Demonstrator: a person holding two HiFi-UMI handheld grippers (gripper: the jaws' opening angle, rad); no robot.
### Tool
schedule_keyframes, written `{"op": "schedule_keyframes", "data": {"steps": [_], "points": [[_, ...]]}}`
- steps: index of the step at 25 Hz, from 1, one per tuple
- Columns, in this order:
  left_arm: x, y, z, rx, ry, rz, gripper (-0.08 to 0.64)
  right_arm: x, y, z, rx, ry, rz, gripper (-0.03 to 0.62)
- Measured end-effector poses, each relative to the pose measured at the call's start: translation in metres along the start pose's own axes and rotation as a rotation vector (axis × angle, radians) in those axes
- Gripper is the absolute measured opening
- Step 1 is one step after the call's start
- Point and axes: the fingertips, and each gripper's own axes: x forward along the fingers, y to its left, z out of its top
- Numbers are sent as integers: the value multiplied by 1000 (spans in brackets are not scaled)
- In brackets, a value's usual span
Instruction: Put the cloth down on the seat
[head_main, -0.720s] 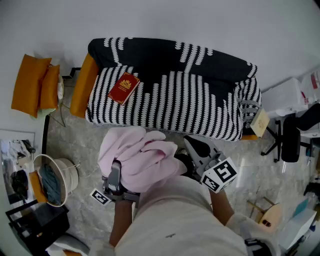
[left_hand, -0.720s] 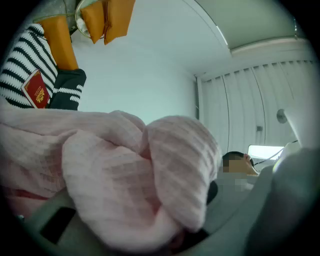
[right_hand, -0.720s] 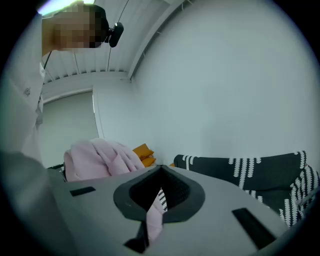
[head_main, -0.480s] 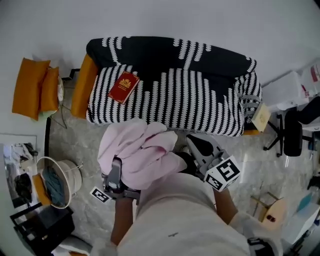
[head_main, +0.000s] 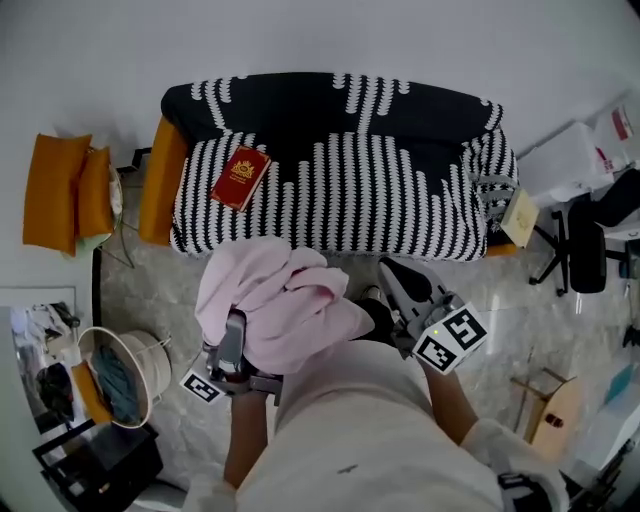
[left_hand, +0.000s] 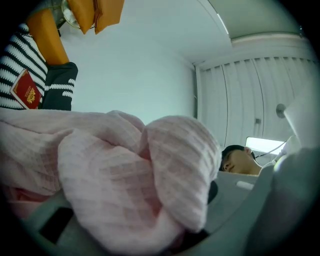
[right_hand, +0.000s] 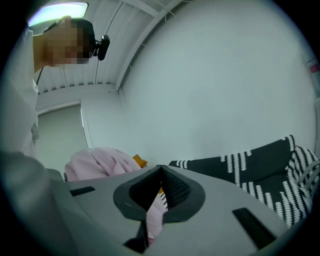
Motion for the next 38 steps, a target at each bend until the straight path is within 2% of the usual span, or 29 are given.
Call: {"op": "schedule_keyframes", "data": {"steps": [5,10,17,20,25,38], "points": [[-3,0,-3,-40,12,-13,163,-5,-7,0,9,-19,-65,8],[6,11,-10,-65,52,7,163,-9,-15,6,33,-52,-81,8],[29,29,-19,-67,58,33,164,1,-33,11,23,-50,-50,8],[45,40,-25,-71,48,53,164,6,-51,26,23,-62,-41,8],[79,49,-35,-61,26,39,164,13,-89,51,17,-76,-28,8],[149,83,-63,45,-81,56,164,36,-174,93,17,-62,116,8]]}}
